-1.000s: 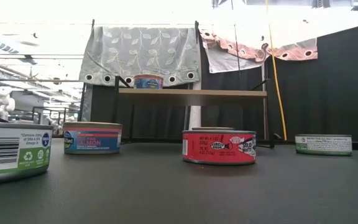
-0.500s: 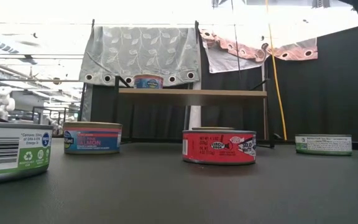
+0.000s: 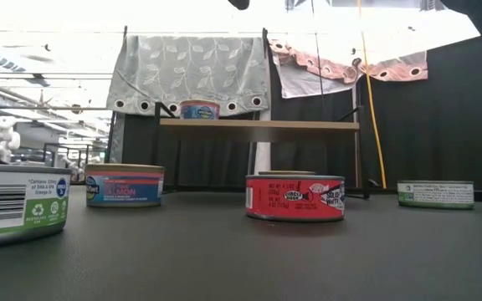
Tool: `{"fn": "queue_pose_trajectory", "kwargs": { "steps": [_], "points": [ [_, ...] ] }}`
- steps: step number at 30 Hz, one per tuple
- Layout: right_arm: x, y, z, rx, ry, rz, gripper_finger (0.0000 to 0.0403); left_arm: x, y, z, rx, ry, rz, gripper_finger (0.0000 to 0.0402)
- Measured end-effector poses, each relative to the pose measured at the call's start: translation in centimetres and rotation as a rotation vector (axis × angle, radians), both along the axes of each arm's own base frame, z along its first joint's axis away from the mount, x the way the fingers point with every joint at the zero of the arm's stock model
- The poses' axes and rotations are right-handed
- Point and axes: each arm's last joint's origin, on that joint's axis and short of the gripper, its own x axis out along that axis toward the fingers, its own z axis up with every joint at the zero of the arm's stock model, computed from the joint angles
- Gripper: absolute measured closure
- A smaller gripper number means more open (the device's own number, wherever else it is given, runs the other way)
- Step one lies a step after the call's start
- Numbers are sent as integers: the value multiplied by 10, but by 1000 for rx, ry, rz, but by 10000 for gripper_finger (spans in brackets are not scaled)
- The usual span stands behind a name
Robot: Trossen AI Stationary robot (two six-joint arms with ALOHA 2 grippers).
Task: Stack canned seafood by type on shelf
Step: Stack the blue pink tuna can on top of the other blue pink tuna can on the shelf
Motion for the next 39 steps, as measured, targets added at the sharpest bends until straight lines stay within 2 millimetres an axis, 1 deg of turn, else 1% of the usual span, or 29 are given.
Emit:
{"fn": "queue_pose_trajectory", "kwargs": {
  "steps": [3,7,12,16,18,20,22,26,29,32,36,39],
  "points": [
    [0,2,0,21,1,23,216,5,9,-2,32,43,21,181],
    [0,2,0,32,13,17,214,8,14,-7,83,109,14,181],
    [0,3,0,42,10,37,214,11,15,-5,136,137,-26,181],
    [-1,1,1,39,8,28,214,17,27,-3,187,160,-18,181],
    [-1,1,1,37,8,27,214,20,31,0,183,137,-14,181],
    [-1,0,-1,40,18,30,214,20,31,2,185,125,-17,181],
    [-2,-1,-2,43,33,35,214,18,26,3,178,111,-30,181],
    [-3,-4,-2,49,31,43,214,15,21,2,208,139,-42,181],
    [-3,-3,-2,53,29,54,214,18,27,-1,220,169,-23,180],
    [-3,-4,-3,48,29,53,214,23,33,-5,230,196,9,167],
    [-4,-7,-2,53,26,59,214,23,33,-1,209,154,8,145],
    [-6,-9,-1,39,13,66,214,20,24,12,139,17,-3,140]
  ]
}}
